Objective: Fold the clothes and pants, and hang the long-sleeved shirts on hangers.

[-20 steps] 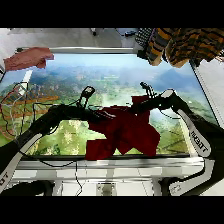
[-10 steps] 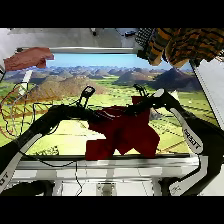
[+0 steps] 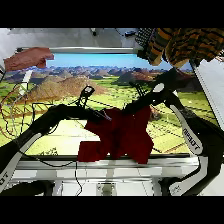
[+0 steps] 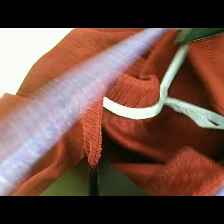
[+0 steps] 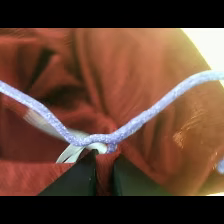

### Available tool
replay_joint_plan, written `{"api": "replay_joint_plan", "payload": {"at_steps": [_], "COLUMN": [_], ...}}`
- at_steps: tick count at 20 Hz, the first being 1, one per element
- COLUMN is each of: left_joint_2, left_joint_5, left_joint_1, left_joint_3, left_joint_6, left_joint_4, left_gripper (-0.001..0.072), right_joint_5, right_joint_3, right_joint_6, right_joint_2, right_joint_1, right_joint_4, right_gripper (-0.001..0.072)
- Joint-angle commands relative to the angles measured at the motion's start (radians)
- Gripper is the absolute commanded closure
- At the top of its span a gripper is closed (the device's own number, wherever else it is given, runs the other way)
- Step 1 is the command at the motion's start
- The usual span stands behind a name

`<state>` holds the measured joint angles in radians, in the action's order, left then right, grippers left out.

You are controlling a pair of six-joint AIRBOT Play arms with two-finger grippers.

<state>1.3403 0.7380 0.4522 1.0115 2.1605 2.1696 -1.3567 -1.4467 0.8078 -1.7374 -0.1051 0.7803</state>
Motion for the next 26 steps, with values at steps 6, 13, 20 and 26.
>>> {"api": "replay_joint_plan", "payload": {"at_steps": [6,13,20,26], "left_joint_2": [-0.029,-0.197,-0.226,-0.224], "left_joint_5": [-0.039,-0.120,-0.182,-0.152], "left_joint_1": [-0.152,-0.189,-0.319,-0.289], "left_joint_3": [0.001,0.001,0.011,0.038], "left_joint_6": [-0.071,-0.071,-0.092,-0.089], "left_joint_4": [-0.022,-0.016,0.035,0.041], "left_gripper": [0.0676,0.0676,0.0676,0.0676], "right_joint_5": [-0.031,-0.030,0.005,0.077], "right_joint_3": [-0.049,-0.048,-0.048,-0.049], "right_joint_6": [0.060,0.171,0.156,0.113], "right_joint_2": [0.316,0.370,0.370,0.407], "right_joint_1": [-0.001,-0.002,-0.002,-0.002], "right_joint_4": [0.522,0.789,0.852,0.784], "right_gripper": [0.0669,0.0671,0.0671,0.0671]}}
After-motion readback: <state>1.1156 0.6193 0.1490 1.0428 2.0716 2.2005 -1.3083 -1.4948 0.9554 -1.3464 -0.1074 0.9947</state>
